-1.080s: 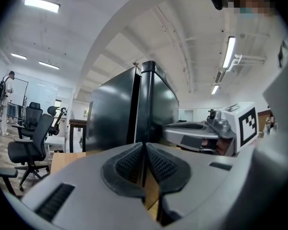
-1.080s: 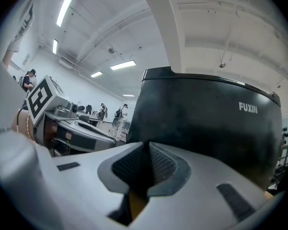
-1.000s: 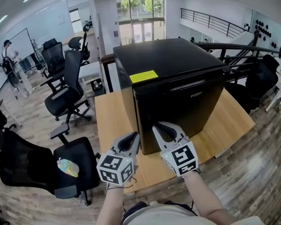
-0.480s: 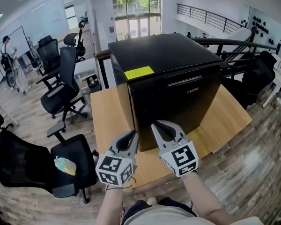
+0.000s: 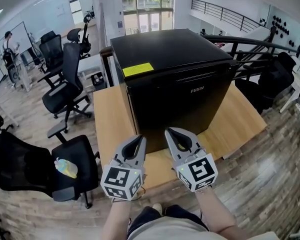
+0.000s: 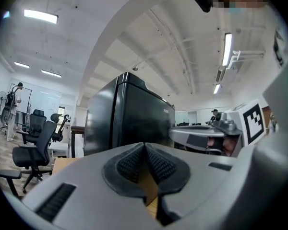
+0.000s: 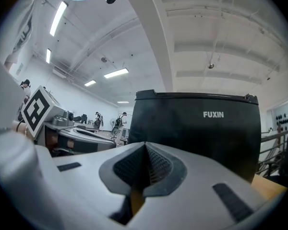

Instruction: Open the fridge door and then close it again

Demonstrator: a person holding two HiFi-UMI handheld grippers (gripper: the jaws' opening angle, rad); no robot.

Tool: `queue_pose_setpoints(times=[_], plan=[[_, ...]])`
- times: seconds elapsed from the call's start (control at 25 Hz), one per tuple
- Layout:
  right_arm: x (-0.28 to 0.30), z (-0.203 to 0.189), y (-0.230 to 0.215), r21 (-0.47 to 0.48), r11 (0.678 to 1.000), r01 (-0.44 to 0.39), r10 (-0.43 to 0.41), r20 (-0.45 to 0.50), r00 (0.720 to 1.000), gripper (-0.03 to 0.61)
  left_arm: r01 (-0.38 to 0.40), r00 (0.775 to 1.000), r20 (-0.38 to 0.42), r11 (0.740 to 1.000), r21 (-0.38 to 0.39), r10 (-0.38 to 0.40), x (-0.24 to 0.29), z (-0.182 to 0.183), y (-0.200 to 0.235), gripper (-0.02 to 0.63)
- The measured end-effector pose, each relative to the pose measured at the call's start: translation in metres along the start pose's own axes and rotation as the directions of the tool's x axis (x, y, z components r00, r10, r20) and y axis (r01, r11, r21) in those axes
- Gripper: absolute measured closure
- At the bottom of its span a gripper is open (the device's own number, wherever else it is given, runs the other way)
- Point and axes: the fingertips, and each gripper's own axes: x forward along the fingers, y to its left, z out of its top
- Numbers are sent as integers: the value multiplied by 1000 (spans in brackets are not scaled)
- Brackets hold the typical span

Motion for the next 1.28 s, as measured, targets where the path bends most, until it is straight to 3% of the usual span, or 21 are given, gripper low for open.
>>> queue_pose_setpoints(times=[0.28, 0.68, 1.28], plan=[[-25, 2, -8, 23, 1000, -19, 19, 15, 1000, 580, -5, 1000, -30, 998, 57, 7, 4, -5, -28, 607], [-58, -11, -25, 28, 999, -19, 19, -1, 1000, 580, 29, 1000, 12, 999, -41, -28, 8, -9, -60, 607], [-59, -24, -28, 12, 998, -61, 62, -29, 998, 580, 6, 1000, -5, 1000, -24, -6, 13, -17, -63, 607]])
